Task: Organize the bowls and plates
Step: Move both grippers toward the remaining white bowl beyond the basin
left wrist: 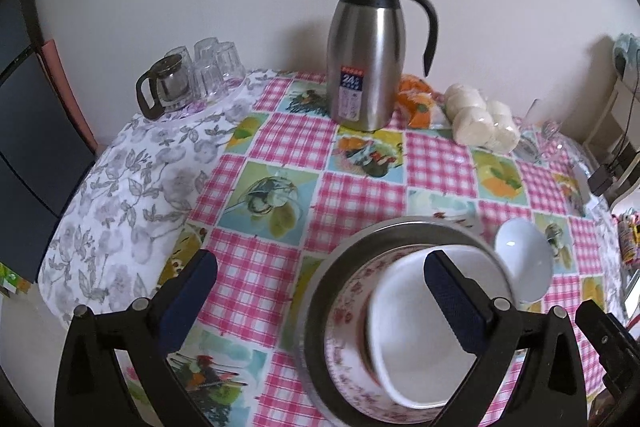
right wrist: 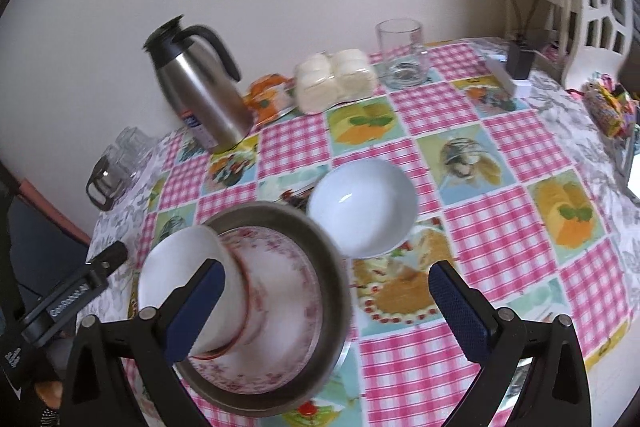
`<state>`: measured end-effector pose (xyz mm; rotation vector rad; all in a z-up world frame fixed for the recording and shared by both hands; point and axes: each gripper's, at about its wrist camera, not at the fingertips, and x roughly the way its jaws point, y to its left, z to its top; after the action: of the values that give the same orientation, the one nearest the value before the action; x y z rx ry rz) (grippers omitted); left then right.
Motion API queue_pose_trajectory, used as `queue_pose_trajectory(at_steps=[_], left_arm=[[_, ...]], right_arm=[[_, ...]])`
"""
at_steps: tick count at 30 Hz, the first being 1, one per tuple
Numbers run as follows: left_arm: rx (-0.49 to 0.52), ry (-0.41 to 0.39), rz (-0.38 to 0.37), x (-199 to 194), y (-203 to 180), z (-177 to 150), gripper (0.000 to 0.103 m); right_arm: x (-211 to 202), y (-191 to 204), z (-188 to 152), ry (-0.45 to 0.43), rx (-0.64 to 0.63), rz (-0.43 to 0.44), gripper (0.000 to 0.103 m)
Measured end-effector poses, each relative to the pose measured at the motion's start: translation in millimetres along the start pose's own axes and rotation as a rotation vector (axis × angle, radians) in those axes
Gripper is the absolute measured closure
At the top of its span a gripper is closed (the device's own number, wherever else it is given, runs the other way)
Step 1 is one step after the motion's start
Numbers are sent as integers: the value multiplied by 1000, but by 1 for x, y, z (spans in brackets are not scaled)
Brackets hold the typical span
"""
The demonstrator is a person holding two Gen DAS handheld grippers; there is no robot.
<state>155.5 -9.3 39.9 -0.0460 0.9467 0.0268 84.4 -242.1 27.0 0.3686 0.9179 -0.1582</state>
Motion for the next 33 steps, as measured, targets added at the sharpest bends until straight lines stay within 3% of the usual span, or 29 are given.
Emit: queue_pose_trajectory(at_steps=[10,21,25,30,33], left_arm=[[31,-58,-77,-20,-43,-2,0],[154,-86,-86,-23,-100,4,0],[216,-71,-122,-17,-125,9,0],[280,-21,-228,-1,-155,17,0],[316,38,-232,14,-173,23,0]], right_arm=[[-14,-52,7,-27,68,-45,0],[-7,-89,19,-34,128,-84,0],[3,-94,22,-21,125,-90,0],[16,-101,30,-21,128,-104,0],[30,-105,32,-3,135,-107,0]])
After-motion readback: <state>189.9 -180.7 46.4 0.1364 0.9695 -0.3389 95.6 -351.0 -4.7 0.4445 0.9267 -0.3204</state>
